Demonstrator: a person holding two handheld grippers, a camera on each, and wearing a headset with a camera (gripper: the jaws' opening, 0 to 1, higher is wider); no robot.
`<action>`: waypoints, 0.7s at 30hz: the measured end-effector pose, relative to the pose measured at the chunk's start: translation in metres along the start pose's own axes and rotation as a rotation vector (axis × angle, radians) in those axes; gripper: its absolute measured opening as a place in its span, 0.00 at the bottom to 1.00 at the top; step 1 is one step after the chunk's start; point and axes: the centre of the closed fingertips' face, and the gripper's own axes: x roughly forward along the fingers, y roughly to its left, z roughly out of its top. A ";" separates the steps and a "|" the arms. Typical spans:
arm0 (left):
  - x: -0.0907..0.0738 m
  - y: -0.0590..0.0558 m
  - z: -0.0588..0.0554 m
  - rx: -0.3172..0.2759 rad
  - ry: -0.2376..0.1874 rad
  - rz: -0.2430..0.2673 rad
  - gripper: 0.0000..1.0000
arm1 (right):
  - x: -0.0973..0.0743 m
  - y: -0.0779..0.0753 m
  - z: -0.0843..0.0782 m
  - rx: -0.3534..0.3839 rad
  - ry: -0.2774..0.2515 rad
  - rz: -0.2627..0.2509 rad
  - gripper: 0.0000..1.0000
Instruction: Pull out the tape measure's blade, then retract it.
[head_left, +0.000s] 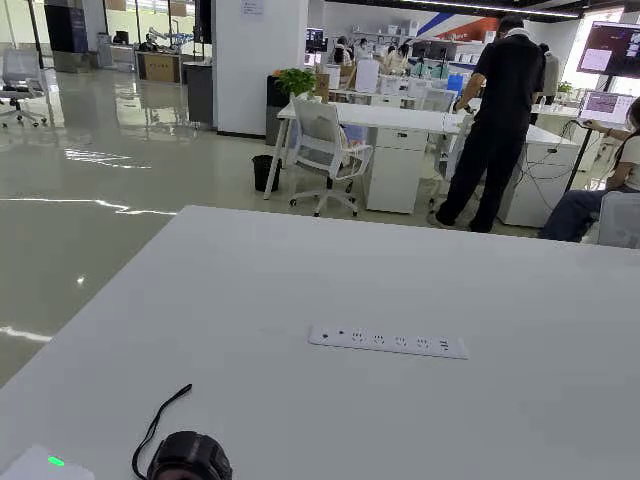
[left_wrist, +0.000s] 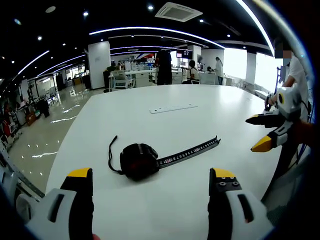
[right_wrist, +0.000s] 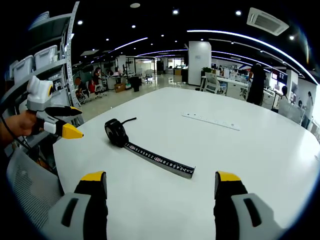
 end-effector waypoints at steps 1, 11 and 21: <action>0.000 -0.001 0.000 -0.001 0.001 -0.001 0.94 | 0.000 0.000 0.000 0.003 -0.002 -0.002 0.92; 0.002 -0.003 0.002 -0.015 -0.002 0.008 0.95 | 0.000 0.000 0.001 0.018 -0.009 0.007 0.92; 0.008 -0.002 0.001 -0.022 -0.009 0.031 0.95 | 0.002 -0.001 -0.003 0.009 0.000 0.016 0.91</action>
